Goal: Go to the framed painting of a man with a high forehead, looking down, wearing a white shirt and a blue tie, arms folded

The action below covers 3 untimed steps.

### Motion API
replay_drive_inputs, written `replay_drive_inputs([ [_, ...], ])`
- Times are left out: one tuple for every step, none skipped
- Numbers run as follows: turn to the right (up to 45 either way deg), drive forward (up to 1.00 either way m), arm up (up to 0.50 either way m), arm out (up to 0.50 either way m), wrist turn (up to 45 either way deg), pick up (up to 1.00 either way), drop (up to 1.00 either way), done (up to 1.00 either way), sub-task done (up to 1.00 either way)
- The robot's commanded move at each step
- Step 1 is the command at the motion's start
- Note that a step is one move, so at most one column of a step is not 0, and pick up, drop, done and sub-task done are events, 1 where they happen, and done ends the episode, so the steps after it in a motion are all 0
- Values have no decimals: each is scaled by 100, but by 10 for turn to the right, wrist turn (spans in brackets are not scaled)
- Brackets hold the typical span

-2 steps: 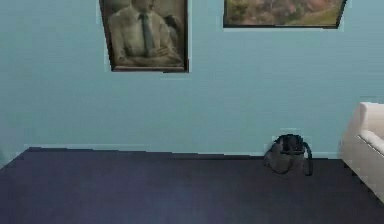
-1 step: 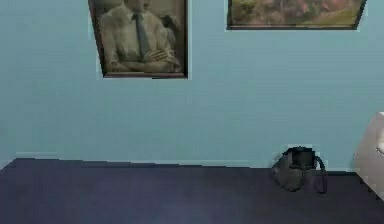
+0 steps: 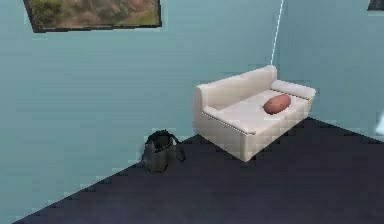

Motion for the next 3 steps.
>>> replay_drive_inputs([
  [210,0,0,0,0,0,0,0,0],
  [0,10,0,0,0,0,0,0,0],
  [-450,0,0,0,0,0,0,0,0],
])
